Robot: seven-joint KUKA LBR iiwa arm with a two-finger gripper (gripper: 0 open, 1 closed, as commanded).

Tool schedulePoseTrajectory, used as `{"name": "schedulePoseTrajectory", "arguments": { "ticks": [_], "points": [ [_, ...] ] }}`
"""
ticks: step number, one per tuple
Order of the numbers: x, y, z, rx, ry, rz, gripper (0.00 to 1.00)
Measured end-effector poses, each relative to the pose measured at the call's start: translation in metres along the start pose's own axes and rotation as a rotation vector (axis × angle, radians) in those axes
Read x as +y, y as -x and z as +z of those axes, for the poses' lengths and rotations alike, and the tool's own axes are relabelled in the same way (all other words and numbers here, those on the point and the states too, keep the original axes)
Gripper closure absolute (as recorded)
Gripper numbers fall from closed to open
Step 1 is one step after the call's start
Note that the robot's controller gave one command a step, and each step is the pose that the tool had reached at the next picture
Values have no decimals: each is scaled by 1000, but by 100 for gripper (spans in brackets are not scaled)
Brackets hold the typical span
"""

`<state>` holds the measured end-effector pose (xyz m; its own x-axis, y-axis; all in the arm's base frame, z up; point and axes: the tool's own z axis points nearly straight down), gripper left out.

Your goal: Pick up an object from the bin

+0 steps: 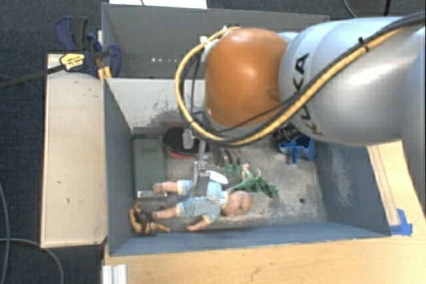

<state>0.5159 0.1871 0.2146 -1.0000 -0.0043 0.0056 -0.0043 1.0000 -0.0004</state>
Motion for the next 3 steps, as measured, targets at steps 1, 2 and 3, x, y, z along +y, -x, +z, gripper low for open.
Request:
{"name": "schedulePoseTrajectory", "arguments": {
  "ticks": [1, 2, 3],
  "points": [
    [0, 0, -1, -1, 1, 2, 0],
    [-3, 0, -3, -7, 1, -20, 0],
    [-17, -2, 38, -16, 3, -102, 0]
  ]
}}
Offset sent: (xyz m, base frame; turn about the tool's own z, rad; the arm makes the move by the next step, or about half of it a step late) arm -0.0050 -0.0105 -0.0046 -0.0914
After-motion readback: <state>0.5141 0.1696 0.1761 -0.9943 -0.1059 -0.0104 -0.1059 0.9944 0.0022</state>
